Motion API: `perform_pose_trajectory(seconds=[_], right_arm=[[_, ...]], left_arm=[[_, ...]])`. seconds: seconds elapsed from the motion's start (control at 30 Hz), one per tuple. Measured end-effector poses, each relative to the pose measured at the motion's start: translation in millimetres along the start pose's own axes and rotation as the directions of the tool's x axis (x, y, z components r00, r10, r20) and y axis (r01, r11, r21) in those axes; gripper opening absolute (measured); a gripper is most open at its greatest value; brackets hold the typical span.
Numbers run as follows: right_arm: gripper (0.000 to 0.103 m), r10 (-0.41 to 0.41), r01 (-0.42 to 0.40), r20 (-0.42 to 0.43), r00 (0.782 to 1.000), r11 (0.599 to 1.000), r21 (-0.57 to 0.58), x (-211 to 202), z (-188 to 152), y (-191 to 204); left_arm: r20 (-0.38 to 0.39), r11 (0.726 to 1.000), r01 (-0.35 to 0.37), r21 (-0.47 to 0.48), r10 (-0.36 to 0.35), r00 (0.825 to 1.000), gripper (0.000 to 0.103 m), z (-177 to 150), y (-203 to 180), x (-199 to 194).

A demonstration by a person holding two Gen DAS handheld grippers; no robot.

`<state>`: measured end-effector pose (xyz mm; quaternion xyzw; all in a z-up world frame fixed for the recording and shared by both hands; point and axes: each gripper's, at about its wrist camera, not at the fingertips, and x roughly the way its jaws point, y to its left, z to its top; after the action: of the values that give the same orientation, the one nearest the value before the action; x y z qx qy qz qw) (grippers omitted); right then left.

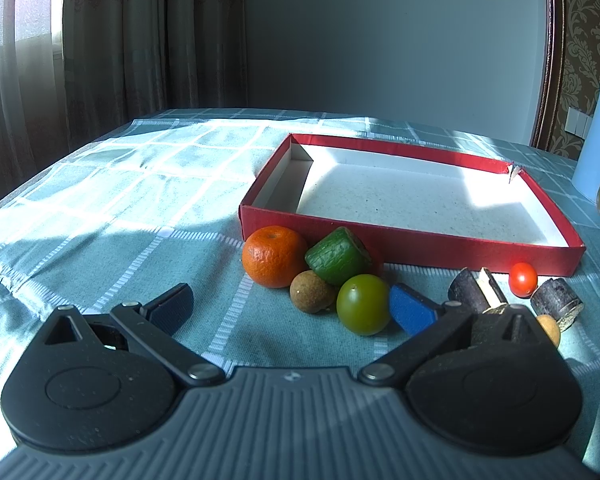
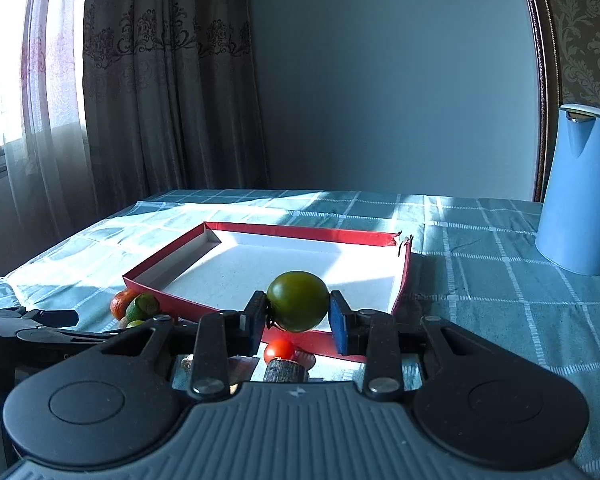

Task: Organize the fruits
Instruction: 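Carry the tomato into the tray and open the right gripper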

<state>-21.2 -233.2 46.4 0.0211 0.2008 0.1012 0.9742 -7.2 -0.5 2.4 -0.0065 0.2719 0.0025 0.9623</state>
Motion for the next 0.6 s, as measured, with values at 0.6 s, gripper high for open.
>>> perform_pose_trajectory(seconds=[0.6], right_arm=[[0.053, -0.068, 0.077, -0.156, 0.985, 0.996, 0.055, 84, -6, -30]], left_arm=[[-0.005, 1.0, 0.008, -0.004, -0.009, 1.0, 0.103, 0, 2, 2]])
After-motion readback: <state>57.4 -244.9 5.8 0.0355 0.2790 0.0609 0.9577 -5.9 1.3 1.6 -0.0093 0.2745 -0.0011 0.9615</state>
